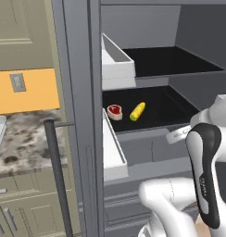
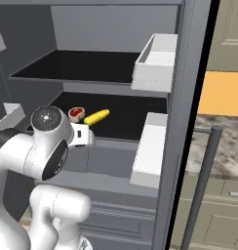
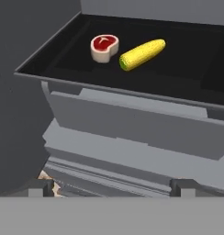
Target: Place one corn and one steak in each tupperware on the nearby counter, to pack two identical lunches.
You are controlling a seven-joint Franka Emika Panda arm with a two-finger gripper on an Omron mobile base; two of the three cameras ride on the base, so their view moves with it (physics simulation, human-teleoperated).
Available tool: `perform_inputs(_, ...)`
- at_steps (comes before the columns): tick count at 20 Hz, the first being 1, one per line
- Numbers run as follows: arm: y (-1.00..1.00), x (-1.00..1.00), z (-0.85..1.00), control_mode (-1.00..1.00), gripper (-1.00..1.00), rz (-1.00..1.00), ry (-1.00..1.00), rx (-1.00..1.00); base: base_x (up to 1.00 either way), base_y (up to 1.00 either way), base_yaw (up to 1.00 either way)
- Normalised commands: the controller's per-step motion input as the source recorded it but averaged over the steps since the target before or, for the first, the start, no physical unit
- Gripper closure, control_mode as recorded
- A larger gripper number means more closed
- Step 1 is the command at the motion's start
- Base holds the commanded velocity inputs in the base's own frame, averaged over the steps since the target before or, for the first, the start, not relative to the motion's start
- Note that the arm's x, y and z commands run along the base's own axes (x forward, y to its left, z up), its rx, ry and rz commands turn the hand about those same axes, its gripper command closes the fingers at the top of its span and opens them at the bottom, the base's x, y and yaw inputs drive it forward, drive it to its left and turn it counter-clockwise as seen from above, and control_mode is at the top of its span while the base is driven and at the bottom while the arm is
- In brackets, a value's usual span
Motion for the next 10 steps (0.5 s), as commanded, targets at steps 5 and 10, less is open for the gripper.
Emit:
perform_inputs(5, 0.06, 0.07, -0.15, -1.0, -1.0, 0.02, 0.0, 0.0, 0.27, 0.0, 0.07)
perform_inputs(10, 0.32, 0.44, -0.31, -1.0, -1.0, 0.0, 0.02, 0.0, 0.0, 0.0, 0.0)
